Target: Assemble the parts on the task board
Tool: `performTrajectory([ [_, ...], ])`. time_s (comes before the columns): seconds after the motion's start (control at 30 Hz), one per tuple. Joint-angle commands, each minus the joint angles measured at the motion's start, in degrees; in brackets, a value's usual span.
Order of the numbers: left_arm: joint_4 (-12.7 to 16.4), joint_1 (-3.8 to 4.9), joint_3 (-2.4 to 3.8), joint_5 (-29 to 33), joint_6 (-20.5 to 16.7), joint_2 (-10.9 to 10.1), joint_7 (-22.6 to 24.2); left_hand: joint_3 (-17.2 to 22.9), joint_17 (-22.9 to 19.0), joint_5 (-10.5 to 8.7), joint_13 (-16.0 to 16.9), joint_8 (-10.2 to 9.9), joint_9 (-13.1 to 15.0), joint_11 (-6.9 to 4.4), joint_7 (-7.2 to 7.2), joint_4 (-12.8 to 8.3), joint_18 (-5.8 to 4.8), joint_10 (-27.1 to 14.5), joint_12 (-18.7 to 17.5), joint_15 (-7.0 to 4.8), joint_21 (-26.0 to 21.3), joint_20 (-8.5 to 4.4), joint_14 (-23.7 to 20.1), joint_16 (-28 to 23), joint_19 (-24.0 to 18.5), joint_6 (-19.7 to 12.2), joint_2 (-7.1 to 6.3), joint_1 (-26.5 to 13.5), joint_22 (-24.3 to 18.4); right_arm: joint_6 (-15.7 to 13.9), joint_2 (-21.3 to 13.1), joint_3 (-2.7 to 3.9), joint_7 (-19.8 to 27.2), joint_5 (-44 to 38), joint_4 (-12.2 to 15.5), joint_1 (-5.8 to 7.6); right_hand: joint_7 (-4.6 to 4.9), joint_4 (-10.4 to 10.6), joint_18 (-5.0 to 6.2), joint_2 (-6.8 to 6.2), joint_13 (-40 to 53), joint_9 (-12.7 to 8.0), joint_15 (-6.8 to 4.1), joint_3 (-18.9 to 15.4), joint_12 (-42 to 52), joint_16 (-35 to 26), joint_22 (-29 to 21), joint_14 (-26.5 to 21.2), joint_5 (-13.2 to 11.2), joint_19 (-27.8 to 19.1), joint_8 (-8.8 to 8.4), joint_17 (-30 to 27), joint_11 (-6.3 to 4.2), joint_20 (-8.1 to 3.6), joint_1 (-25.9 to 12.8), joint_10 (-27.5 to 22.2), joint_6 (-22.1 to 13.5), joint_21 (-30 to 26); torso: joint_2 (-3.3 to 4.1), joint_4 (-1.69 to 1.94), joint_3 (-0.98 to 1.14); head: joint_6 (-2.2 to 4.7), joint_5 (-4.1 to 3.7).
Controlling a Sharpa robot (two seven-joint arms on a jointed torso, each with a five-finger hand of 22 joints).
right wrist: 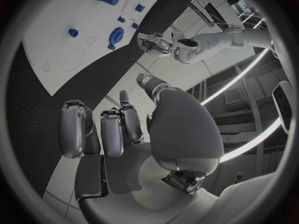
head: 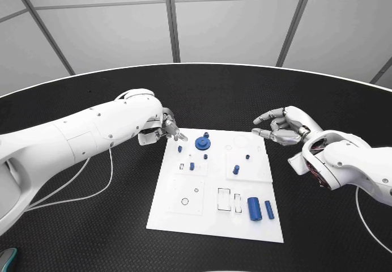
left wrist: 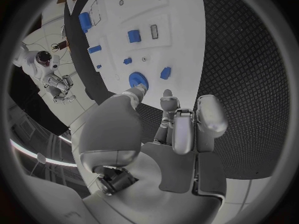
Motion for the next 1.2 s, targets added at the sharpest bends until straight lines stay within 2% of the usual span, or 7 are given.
performTrajectory([
  [0.03, -0.33, -0.18, 0.00, -0.04, 0.19, 0.13, 0.06, -0.39, 8.44, -0.06, -0.08, -0.23, -0.16, 0.09, 0.23, -0.10, -0.01, -0.43, -0.15, 0.43, -0.23, 0.53, 4.41, 0.02, -0.01, 0.10, 0.07, 0.72, 0.00, 0.02, 0.01, 0.00, -0.01, 0.00, 0.01, 0.00, -0.17, 0.30, 0.63, -0.34, 4.55, -0.06, -0.28, 0.03, -0.31, -0.35, 2.87, 4.59, 0.34, 0.98, 0.22, 9.29, -0.02, -0.35, -0.43, -0.51, -0.36, -0.21, -0.02, 0.03, 0.01, -0.14, -0.02],
  [0.7, -2.16, -1.63, -0.03, -0.02, 2.17, 1.27, 0.82, -0.62, 8.75, 0.02, 0.05, -0.39, -0.52, 0.13, 0.27, -0.07, -0.05, -0.37, 0.03, 0.48, -0.09, 0.59, 4.49, 0.15, 0.07, 0.32, 0.52, 1.32, 0.29, 0.18, 0.47, 0.01, 0.00, 0.00, -0.12, 0.00, -0.19, 0.38, 0.62, -0.29, 4.58, -0.08, -0.31, 0.05, -0.27, -0.35, 2.89, 4.61, 0.44, 1.00, 0.34, 9.35, -0.05, -0.37, -0.40, -0.46, -0.41, -0.21, -0.05, 0.01, 0.04, -0.40, -0.04],
  [0.9, -2.78, -1.87, -0.04, 0.06, 2.71, 1.58, 0.73, -0.65, 8.83, 0.04, -0.01, -0.45, -0.64, 0.15, 0.29, -0.05, -0.06, -0.40, 0.03, 0.49, -0.06, 0.61, 4.51, 0.18, 0.09, 0.39, 0.74, 1.46, 0.37, 0.12, 0.55, 0.01, 0.04, 0.00, -0.12, 0.00, -0.20, 0.40, 0.60, -0.24, 4.70, -0.09, -0.32, 0.07, -0.14, -0.33, 2.99, 4.62, 0.47, 1.05, 0.41, 9.39, -0.06, -0.38, -0.37, -0.34, -0.41, -0.13, -0.07, 0.02, 0.09, -0.43, 0.01],
  [1.2, -3.33, -2.04, -0.05, 0.12, 3.06, 1.83, 0.67, -0.64, 8.92, 0.10, -0.10, -0.61, -0.96, 0.19, 0.33, -0.04, -0.07, -0.46, 0.06, 0.54, -0.02, 0.66, 4.53, 0.23, 0.09, 0.55, 1.37, 1.84, 0.43, 0.16, 0.68, 0.01, 0.03, 0.00, -0.18, 0.00, -0.20, 0.40, 0.60, -0.24, 4.70, -0.09, -0.32, 0.07, -0.14, -0.33, 2.99, 4.62, 0.47, 1.05, 0.41, 9.39, -0.06, -0.38, -0.37, -0.34, -0.41, -0.13, -0.07, 0.05, 0.05, -0.53, -0.02],
])
